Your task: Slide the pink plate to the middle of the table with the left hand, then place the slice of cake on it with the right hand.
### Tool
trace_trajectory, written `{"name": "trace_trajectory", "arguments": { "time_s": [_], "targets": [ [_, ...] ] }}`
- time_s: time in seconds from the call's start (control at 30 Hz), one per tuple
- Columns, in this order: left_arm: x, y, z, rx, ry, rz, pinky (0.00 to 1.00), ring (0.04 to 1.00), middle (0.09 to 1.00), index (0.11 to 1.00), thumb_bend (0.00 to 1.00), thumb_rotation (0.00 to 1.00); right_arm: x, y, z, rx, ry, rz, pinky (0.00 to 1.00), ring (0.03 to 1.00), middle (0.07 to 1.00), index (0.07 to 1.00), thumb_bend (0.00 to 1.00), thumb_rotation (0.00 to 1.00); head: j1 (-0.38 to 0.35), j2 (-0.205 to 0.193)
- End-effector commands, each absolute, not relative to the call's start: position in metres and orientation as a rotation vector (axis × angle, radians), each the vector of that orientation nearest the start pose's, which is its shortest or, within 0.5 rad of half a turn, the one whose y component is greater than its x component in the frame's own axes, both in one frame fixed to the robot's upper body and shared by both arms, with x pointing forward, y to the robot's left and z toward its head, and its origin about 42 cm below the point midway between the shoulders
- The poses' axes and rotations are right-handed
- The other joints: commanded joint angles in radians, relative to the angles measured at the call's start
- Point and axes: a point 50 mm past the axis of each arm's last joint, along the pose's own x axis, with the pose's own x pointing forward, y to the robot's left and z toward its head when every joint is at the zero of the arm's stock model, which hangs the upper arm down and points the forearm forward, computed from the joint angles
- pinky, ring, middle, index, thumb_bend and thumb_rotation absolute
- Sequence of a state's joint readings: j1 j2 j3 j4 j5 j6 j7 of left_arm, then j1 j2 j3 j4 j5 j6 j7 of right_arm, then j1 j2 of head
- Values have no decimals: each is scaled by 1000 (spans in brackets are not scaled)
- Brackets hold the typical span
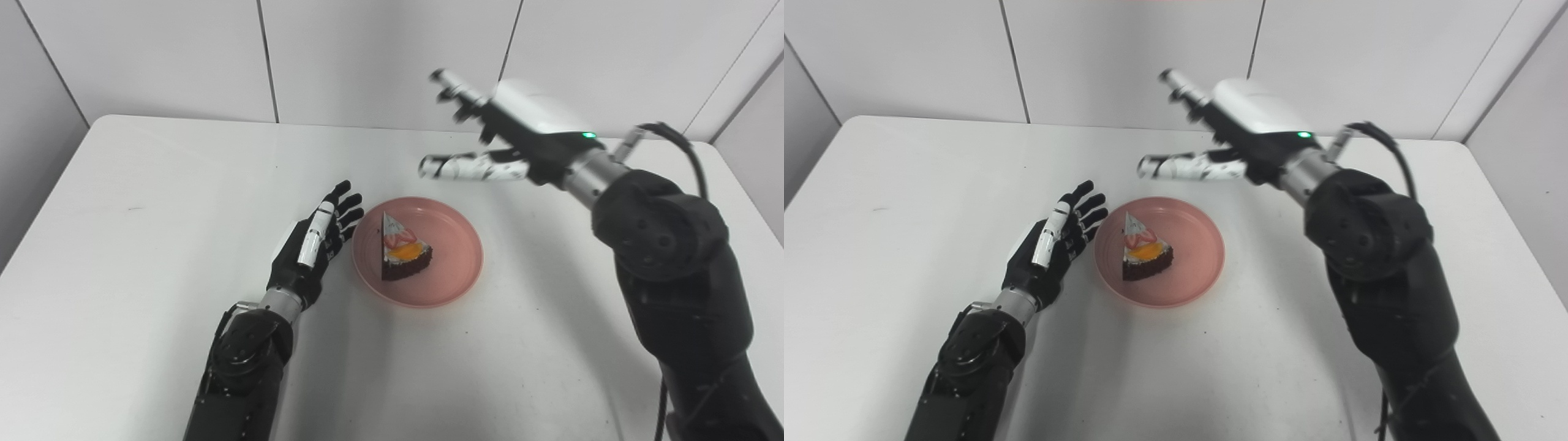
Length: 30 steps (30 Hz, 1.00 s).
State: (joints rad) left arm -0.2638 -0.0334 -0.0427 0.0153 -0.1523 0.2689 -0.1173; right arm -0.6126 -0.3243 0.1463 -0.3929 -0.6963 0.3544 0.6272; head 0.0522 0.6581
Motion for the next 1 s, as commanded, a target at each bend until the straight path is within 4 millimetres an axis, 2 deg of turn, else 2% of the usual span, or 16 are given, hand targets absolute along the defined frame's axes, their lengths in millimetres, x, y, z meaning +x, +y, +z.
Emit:
{"name": "trace_trajectory", "arguments": {
  "time_s": [0.0, 0.07, 0.1, 0.17, 0.23, 0.33, 0.47, 0.63, 0.97],
  "targets": [
    [345, 166, 139, -110, 38, -217, 919, 936, 952, 952, 384, 1000, 375, -204, 324, -877, -475, 245, 812, 929, 980, 1000, 724, 1000, 1, -1],
    [341, 169, 138, -49, 0, -215, 980, 989, 994, 994, 382, 1000, 376, -209, 291, -726, -471, 202, 874, 966, 998, 1000, 718, 1000, -2, -5],
    [336, 171, 138, 4, -30, -215, 983, 991, 995, 995, 381, 1000, 372, -212, 265, -646, -462, 183, 876, 967, 998, 1000, 718, 1000, -1, -10],
    [329, 176, 136, 69, -78, -211, 996, 998, 999, 999, 388, 1000, 362, -217, 225, -554, -458, 142, 968, 992, 1000, 1000, 680, 1000, -2, -16],
    [322, 180, 134, 95, -110, -195, 1000, 1000, 1000, 1000, 408, 1000, 351, -221, 198, -486, -473, 94, 994, 999, 1000, 1000, 615, 1000, -2, -23],
    [312, 185, 131, 94, -121, -166, 1000, 1000, 1000, 1000, 426, 1000, 348, -222, 175, -397, -494, 33, 1000, 1000, 1000, 1000, 537, 1000, -3, -29],
    [304, 187, 127, 92, -122, -148, 1000, 1000, 1000, 1000, 428, 1000, 354, -225, 161, -379, -492, 1, 1000, 1000, 1000, 1000, 457, 1000, -8, -32],
    [305, 188, 123, 91, -124, -146, 1000, 1000, 1000, 1000, 424, 1000, 356, -224, 151, -356, -513, -9, 1000, 1000, 1000, 1000, 425, 1000, -9, -33],
    [312, 192, 119, 83, -115, -160, 1000, 1000, 1000, 1000, 444, 1000, 357, -220, 143, -361, -499, 2, 1000, 1000, 1000, 1000, 423, 1000, -6, -33]
  ]
}}
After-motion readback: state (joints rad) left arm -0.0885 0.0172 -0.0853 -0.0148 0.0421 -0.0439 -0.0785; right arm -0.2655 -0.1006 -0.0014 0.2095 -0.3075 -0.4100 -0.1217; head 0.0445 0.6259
